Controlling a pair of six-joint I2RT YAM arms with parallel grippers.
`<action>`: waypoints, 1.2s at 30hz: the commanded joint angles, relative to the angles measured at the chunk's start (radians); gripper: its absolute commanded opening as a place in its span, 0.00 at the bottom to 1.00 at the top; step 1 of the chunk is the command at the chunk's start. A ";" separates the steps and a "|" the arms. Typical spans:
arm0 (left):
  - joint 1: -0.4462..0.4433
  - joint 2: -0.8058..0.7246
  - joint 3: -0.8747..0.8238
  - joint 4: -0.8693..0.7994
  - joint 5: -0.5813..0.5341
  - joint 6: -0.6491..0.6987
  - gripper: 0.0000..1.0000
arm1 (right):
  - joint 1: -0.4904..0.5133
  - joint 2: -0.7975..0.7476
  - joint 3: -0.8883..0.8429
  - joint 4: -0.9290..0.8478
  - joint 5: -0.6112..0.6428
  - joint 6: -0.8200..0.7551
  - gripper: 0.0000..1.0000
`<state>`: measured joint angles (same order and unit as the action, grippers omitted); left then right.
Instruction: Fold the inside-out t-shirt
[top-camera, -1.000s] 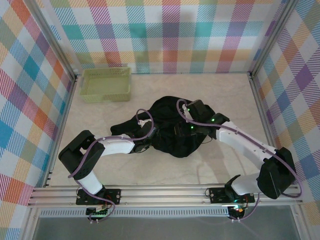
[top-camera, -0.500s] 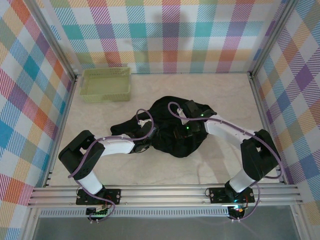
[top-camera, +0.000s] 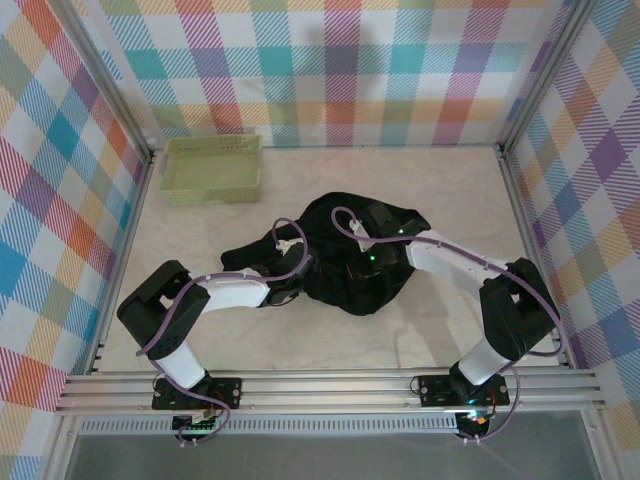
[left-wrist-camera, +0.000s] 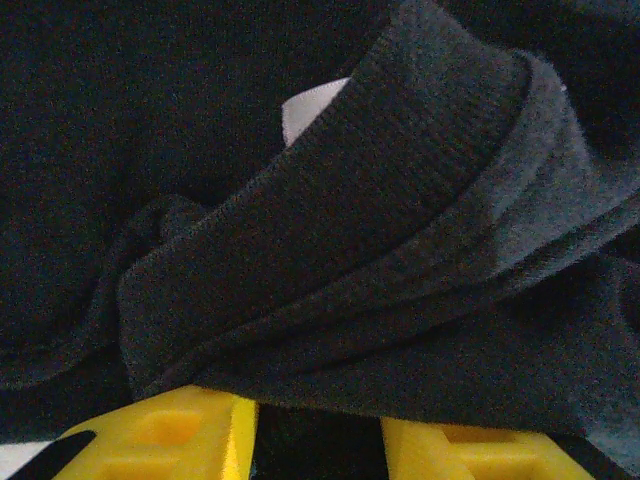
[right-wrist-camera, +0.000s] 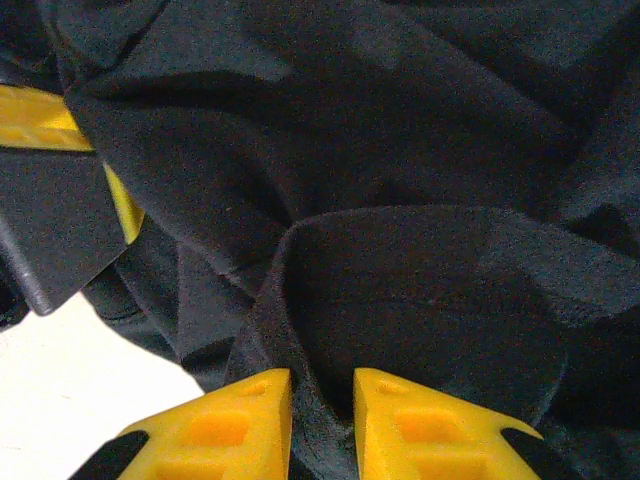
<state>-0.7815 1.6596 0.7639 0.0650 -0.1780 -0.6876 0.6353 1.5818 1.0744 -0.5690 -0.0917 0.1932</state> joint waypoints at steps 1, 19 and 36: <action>-0.012 0.025 -0.020 -0.074 0.015 0.000 0.38 | 0.010 -0.037 0.007 -0.029 -0.018 -0.005 0.22; -0.012 0.007 0.009 -0.129 -0.044 0.000 0.39 | -0.004 -0.447 0.052 -0.271 0.335 0.125 0.00; -0.016 -0.260 -0.076 -0.152 -0.059 0.015 0.60 | -0.218 -0.571 -0.071 -0.254 0.336 0.266 0.00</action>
<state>-0.7914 1.4475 0.7139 -0.0563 -0.2176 -0.6849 0.4549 1.0565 1.0153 -0.8326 0.2501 0.4099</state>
